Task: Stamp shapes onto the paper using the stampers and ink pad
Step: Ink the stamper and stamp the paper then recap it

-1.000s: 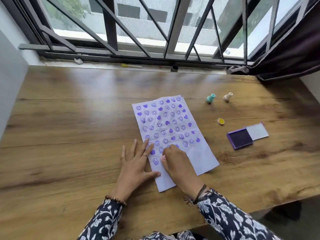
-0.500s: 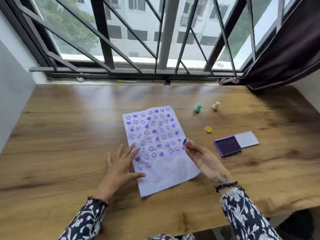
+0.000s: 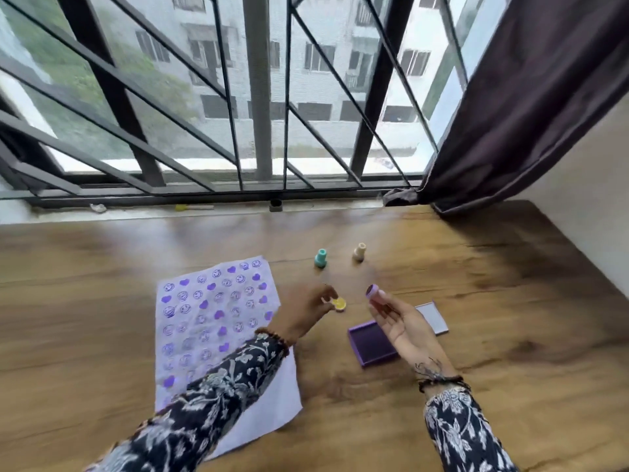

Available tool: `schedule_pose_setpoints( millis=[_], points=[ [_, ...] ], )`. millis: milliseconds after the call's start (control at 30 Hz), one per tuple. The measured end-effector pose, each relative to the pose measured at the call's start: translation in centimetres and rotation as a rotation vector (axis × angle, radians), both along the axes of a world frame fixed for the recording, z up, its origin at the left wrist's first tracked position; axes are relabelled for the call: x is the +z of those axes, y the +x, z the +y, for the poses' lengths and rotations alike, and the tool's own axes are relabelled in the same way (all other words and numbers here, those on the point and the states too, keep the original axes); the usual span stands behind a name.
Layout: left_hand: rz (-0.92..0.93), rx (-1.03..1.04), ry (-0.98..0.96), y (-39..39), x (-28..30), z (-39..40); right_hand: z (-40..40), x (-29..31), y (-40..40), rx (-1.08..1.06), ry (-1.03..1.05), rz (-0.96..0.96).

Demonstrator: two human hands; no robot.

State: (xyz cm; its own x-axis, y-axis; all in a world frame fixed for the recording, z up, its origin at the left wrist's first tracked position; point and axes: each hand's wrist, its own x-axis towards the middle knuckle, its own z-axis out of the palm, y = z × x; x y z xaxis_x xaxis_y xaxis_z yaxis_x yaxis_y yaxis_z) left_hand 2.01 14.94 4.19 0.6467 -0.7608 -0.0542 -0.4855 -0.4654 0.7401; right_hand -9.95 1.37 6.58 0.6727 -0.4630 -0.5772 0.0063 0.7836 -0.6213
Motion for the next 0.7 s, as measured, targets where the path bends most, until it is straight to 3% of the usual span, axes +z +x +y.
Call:
schedule_pose_setpoints(
  millis=[133,300,333,400,500,600,700],
  points=[
    [-0.092,-0.033,0.183,0.1,-2.4,-3.1,-2.3,-0.8,0.0,0.028,-0.018,0.013],
    [-0.041,-0.003,0.150,0.2,-2.9,-4.3,-3.7,-1.7,-0.2,0.108,-0.182,0.022],
    [0.066,0.070,0.069,0.0,-2.7,-4.4,-3.8,-1.8,-0.2,0.132,-0.249,0.029],
    [0.461,0.243,-0.174,-0.7,-2.1,-4.4,-4.0,-1.6,-0.2,0.186,-0.410,0.032],
    [0.976,0.320,-0.478,-1.9,-1.3,-3.9,-3.9,-0.7,-0.2,0.287,-0.664,0.018],
    [1.137,0.309,-0.591,-2.8,-0.5,-3.4,-3.7,0.1,-0.3,0.343,-0.831,0.002],
    [1.169,0.322,-0.613,-3.0,-0.1,-3.5,-3.5,0.9,-0.2,0.363,-0.960,0.020]
  ],
)
